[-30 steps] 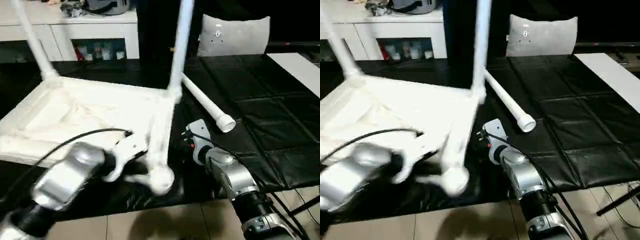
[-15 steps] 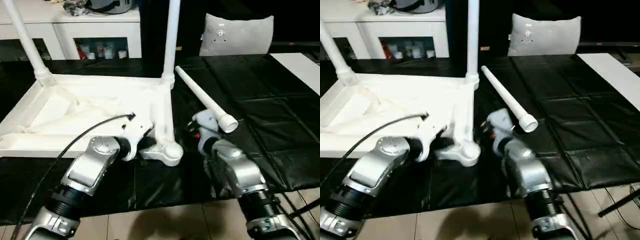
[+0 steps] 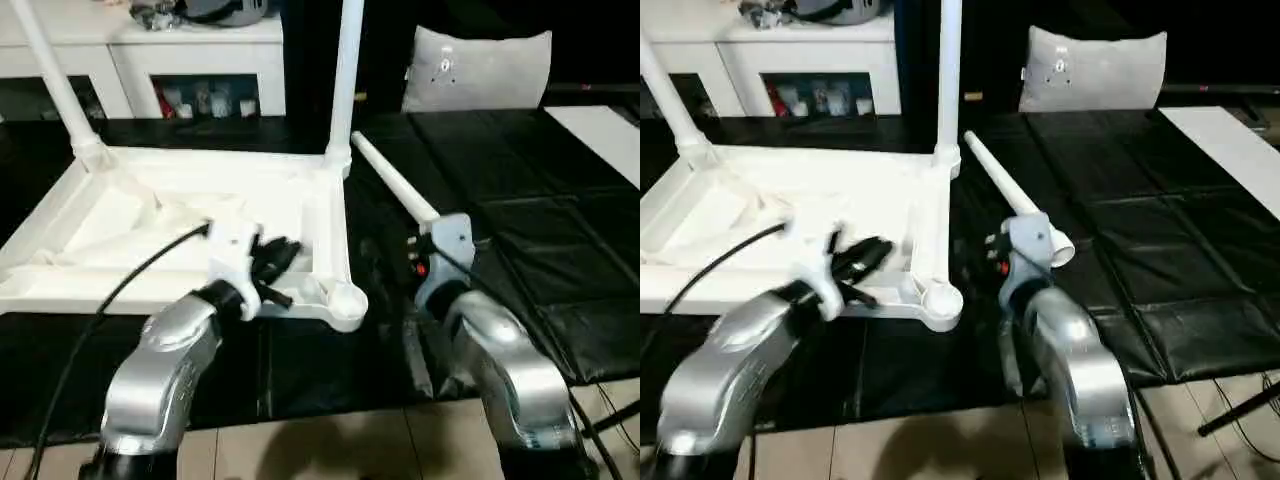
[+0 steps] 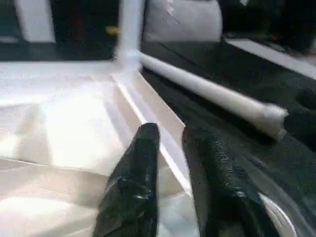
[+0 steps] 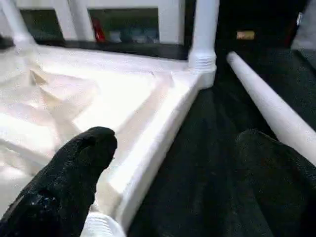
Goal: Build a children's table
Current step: Rotate table base
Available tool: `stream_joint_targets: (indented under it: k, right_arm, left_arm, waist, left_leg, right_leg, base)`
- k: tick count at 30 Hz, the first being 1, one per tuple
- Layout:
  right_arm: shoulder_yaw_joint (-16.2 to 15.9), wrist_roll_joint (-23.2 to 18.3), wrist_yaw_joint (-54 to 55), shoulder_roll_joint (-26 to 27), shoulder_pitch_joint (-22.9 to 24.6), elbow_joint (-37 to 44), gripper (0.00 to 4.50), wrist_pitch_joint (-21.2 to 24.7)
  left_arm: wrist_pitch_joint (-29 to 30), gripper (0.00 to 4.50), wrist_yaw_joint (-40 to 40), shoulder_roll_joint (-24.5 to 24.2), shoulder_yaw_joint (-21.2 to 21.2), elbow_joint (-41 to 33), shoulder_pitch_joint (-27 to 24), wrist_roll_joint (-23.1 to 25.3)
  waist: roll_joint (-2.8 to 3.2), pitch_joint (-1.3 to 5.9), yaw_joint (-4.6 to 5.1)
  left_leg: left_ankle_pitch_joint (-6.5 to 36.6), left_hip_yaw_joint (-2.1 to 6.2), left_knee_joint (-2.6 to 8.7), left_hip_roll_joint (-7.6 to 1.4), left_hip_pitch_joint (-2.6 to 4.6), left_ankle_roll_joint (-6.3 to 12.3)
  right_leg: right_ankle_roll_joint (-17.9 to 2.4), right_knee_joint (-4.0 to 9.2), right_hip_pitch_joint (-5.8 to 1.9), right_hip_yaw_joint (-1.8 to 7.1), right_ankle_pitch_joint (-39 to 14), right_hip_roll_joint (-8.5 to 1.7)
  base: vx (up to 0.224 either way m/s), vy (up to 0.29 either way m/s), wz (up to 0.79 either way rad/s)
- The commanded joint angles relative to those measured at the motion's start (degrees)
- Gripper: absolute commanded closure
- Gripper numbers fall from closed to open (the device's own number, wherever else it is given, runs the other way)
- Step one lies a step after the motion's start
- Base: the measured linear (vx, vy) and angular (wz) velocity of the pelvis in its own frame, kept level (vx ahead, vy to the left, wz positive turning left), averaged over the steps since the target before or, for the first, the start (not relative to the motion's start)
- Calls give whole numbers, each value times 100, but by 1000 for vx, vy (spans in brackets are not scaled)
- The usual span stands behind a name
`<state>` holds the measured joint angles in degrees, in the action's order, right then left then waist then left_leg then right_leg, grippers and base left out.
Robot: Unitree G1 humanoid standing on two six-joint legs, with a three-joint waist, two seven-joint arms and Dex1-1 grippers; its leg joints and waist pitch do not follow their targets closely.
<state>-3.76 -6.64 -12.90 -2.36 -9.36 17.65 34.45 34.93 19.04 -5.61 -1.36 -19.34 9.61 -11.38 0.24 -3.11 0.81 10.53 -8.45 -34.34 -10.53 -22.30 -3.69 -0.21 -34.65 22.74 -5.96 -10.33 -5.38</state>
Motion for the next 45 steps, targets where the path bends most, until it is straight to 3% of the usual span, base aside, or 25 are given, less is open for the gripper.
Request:
stream_joint_targets:
  k: [1,2,4,8,15,18,21,23,24,25,26,27,28,32,34,35,36,37,38,39,40,42,43,44,45]
  right_arm:
    - [-11,-43,107,33,86,281,0,35]
    - [-31,-103,67,28,167,447,0,27]
    - [22,-246,43,80,270,610,0,31]
    - [-8,-311,-66,-95,707,1103,0,234]
    - [-25,-272,176,-97,1147,1529,0,771]
    - [-50,-325,186,-118,1182,1580,0,817]
    - [-162,-205,241,-153,1230,1645,0,680]
    - [-212,-178,245,-162,1236,1653,0,711]
    - [-267,-132,254,-201,1229,1666,0,769]
    - [-319,-114,243,-244,1240,1679,0,795]
    - [-320,-114,243,-248,1239,1679,0,798]
    - [-305,-151,234,-249,1247,1693,0,817]
    - [-297,-173,233,-247,1249,1702,0,830]
    - [-292,-246,155,-312,1286,1747,0,810]
    - [-295,-291,96,-357,1309,1778,0,763]
    - [-295,-291,96,-357,1309,1778,0,763]
    - [-298,-301,85,-376,1311,1782,0,738]
    - [-303,-340,46,-399,1286,1776,0,716]
    - [-304,-351,37,-400,1280,1773,0,711]
    - [-308,-370,27,-398,1276,1770,0,716]
    - [-323,-368,25,-405,1283,1774,0,720]
    - [-331,-401,20,-389,1296,1775,0,733]
    - [-356,-389,20,-401,1315,1771,0,718]
    - [-356,-389,20,-401,1315,1771,0,718]
    - [-383,-384,9,-405,1320,1775,0,726]
  left_arm:
    - [22,322,-183,-21,-81,-189,-52,85]
    - [6,291,-275,-3,-115,-277,-86,106]
    - [42,284,-352,18,-161,-388,-169,103]
    - [105,261,-412,-38,-39,-703,-608,153]
    - [88,206,-595,0,37,-887,-887,203]
    - [84,194,-631,-3,58,-896,-882,232]
    - [79,173,-671,8,139,-956,-859,218]
    - [153,160,-671,-25,165,-986,-888,202]
    - [165,160,-677,-20,157,-997,-912,181]
    - [142,160,-658,-41,162,-1035,-984,169]
    - [140,160,-653,-47,166,-1038,-990,169]
    - [129,144,-625,-69,188,-1073,-1050,160]
    - [128,144,-618,-69,193,-1085,-1071,156]
    - [7,110,-495,-239,294,-1162,-1305,222]
    - [28,100,-592,-141,205,-1266,-1409,132]
    - [28,91,-592,-141,205,-1266,-1409,132]
    - [36,78,-613,-128,204,-1287,-1434,139]
    - [80,78,-670,-110,231,-1319,-1485,172]
    - [93,63,-689,-99,233,-1326,-1497,176]
    - [90,63,-708,-86,248,-1346,-1517,155]
    - [71,48,-702,-91,272,-1370,-1537,137]
    - [-26,42,-667,-116,362,-1415,-1570,139]
    - [-43,42,-648,-139,416,-1459,-1606,147]
    - [-43,42,-648,-139,416,-1459,-1606,147]
    - [3,33,-682,-116,401,-1524,-1632,136]
  waist:
    - [89,280,9]
    - [175,304,203]
    - [208,223,211]
    - [-44,281,61]
    - [-63,336,39]
    - [99,319,158]
    - [125,291,212]
    - [9,241,188]
    - [-355,282,77]
    - [-360,275,-75]
    - [-396,277,-104]
    - [-447,219,-166]
    - [-352,234,-164]
    - [-47,243,-22]
    - [10,94,-62]
    - [-68,49,-238]
    - [-129,2,-366]
    - [-526,-103,-267]
    - [-520,-156,-221]
    - [-437,-19,-273]
    - [-447,80,-354]
    - [-448,-26,-221]
    - [-216,-48,-72]
    - [-216,-48,-72]
    - [-103,-28,52]
  left_leg:
    - [2810,382,578,-125,-89,21]
    - [2910,377,505,-385,206,-191]
    - [3127,515,705,-675,242,-285]
    - [1891,59,435,-133,15,-180]
    - [919,52,505,-260,17,-98]
    - [1318,358,734,-728,263,-286]
    - [1307,670,1015,-1344,434,403]
    - [1536,492,1043,-1250,345,961]
    - [1979,-327,-317,219,131,882]
    - [1685,-309,-873,406,175,870]
    - [887,-63,-876,265,-277,634]
    - [730,29,-558,237,-186,461]
    - [839,119,-405,168,-135,445]
    - [1953,452,207,-461,270,533]
    - [3441,697,911,-1177,137,489]
    - [4128,450,1121,-1170,93,396]
    - [4369,244,1044,-962,132,243]
    - [3010,-74,-645,3,941,-192]
    - [1652,-80,-1077,328,728,23]
    - [1201,145,-1104,342,272,297]
    - [1622,214,-660,235,322,327]
    - [2123,280,28,9,755,535]
    - [3165,553,437,-535,1080,518]
    - [3165,553,437,-535,1080,518]
    - [4259,780,1018,-980,995,405]
  right_leg:
    - [-204,564,-308,-48,-3077,-299]
    - [-237,727,-152,90,-2674,-135]
    - [-364,548,-233,73,-1819,-19]
    - [-325,697,-323,263,-2441,-249]
    - [-443,503,-341,336,-1226,-144]
    - [-588,351,-282,163,-516,124]
    - [-798,-165,-83,122,-566,42]
    - [-1183,-249,-79,250,-551,-69]
    - [-1520,689,-123,441,-2072,-65]
    - [-1302,921,-100,563,-3233,-343]
    - [-442,746,-414,777,-4056,-604]
    - [667,778,-259,830,-4290,-516]
    - [902,765,-268,815,-4241,-532]
    - [571,852,-312,168,-3302,-279]
    - [82,-175,-597,279,-1968,-272]
    - [-80,-698,-564,544,-1356,-233]
    - [-90,-735,-490,743,-1955,-217]
    - [600,1065,540,677,-6643,-382]
    - [899,1277,598,755,-7797,-309]
    - [722,940,-191,1086,-7482,-604]
    - [412,751,-466,1061,-6398,-495]
    - [-139,640,-330,657,-4936,-22]
    - [-423,338,-161,357,-3762,11]
    - [-423,338,-161,357,-3762,11]
    - [-449,-528,-226,132,-1267,-20]
  base:
    - [-31,-15,33]
    - [11,-32,55]
    - [25,-48,28]
    - [23,-39,0]
    - [0,0,0]
    - [0,0,0]
    - [-3,-36,0]
    - [-12,-142,1]
    - [-37,-175,-2]
    - [-37,-175,-2]
    - [-50,-138,-20]
    - [-56,-123,-12]
    - [-56,-123,-12]
    - [-57,-77,-6]
    - [-46,-54,5]
    - [-65,-68,11]
    - [6,-111,21]
    - [6,-111,21]
    - [70,-119,6]
    - [74,-30,-12]
    - [74,-30,-12]
    - [-1,5,11]
    - [-2,11,22]
    - [0,0,0]
    - [0,0,0]
